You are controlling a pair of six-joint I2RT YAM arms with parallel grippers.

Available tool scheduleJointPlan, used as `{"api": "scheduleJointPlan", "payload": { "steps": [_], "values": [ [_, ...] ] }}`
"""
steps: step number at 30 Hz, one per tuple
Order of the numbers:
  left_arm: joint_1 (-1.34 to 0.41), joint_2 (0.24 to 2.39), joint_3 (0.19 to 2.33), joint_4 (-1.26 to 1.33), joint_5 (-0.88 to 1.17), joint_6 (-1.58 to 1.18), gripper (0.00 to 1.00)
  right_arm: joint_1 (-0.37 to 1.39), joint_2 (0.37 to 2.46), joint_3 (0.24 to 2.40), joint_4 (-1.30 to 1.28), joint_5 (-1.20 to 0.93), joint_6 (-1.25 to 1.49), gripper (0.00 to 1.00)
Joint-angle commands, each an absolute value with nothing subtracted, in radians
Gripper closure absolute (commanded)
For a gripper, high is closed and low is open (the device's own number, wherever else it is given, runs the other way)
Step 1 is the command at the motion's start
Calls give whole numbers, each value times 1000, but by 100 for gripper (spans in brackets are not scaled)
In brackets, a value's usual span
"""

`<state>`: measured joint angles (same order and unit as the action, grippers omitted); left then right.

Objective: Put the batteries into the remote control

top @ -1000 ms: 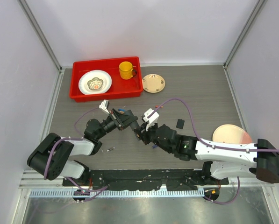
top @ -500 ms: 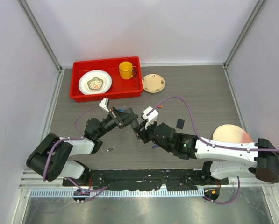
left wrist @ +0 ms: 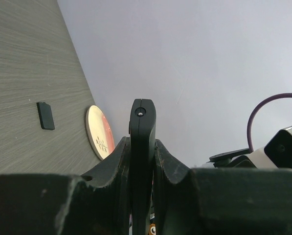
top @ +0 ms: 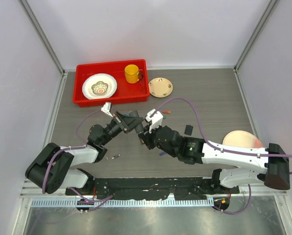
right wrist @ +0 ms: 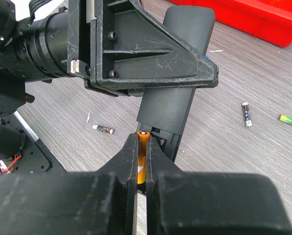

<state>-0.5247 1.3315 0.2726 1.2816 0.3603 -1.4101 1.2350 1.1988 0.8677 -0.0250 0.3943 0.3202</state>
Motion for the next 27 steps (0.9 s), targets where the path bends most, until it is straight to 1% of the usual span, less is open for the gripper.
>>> {"api": "scheduleJointPlan", "payload": {
  "steps": [1, 3, 6, 17, 22, 27],
  "values": [
    [-532, 1307, 310, 1546, 296, -1405, 100, 1246, 1226, 913, -80, 341, 353, 94],
    [-535, 1307, 308, 1546, 296, -1402, 100, 1246, 1235, 925, -92, 339, 353, 88],
    [-537, 1307, 304, 1546, 298, -1401, 100, 1246, 1239, 937, -98, 347, 357, 83],
    [-538, 1308, 288, 1546, 298, -1399, 100, 1246, 1238, 971, -113, 377, 367, 75],
    [-538, 1310, 282, 1546, 296, -1396, 100, 1246, 1238, 985, -118, 387, 370, 74],
    [-538, 1315, 279, 1546, 296, -1394, 100, 1246, 1235, 996, -124, 400, 376, 69]
  ]
}}
